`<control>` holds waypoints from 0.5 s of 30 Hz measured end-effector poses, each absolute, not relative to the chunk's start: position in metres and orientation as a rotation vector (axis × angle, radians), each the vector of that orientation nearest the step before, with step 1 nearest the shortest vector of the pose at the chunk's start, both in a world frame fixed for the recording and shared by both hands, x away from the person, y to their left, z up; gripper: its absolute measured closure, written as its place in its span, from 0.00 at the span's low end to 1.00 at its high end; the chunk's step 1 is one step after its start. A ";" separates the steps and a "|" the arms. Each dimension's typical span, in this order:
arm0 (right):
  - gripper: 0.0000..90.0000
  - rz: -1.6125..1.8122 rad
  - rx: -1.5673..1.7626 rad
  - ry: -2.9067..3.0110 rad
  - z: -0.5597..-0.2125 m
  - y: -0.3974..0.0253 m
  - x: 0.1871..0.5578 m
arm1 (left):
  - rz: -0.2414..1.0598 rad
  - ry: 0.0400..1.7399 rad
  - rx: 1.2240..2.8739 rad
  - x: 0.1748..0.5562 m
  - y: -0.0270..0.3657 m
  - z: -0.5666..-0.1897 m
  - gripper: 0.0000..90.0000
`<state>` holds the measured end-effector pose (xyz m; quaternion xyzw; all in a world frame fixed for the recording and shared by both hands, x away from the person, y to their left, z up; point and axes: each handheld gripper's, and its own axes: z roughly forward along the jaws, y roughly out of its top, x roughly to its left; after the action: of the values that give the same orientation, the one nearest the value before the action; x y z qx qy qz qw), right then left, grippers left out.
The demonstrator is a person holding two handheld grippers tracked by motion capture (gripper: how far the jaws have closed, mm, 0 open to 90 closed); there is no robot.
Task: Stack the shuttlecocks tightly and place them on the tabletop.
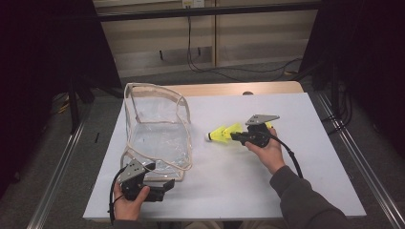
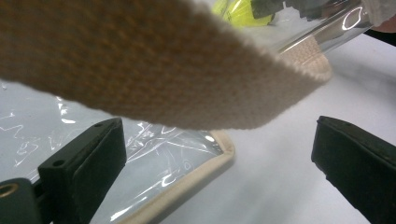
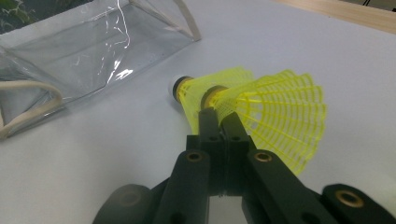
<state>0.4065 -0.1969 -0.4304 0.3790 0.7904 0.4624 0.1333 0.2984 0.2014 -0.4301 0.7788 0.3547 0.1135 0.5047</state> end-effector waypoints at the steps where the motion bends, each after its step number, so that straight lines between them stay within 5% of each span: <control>1: 1.00 1.340 1.098 2.293 -0.431 -0.197 0.407 | 0.274 0.856 1.880 0.298 0.202 -0.430 0.03; 15: 1.00 1.339 1.104 2.294 -0.435 -0.194 0.409 | 0.274 0.857 1.878 0.298 0.201 -0.430 0.03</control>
<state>0.4086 -0.1944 -0.4352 0.3804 0.7905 0.4615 0.1320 0.2985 0.2014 -0.4301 0.7782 0.3551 0.1134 0.5054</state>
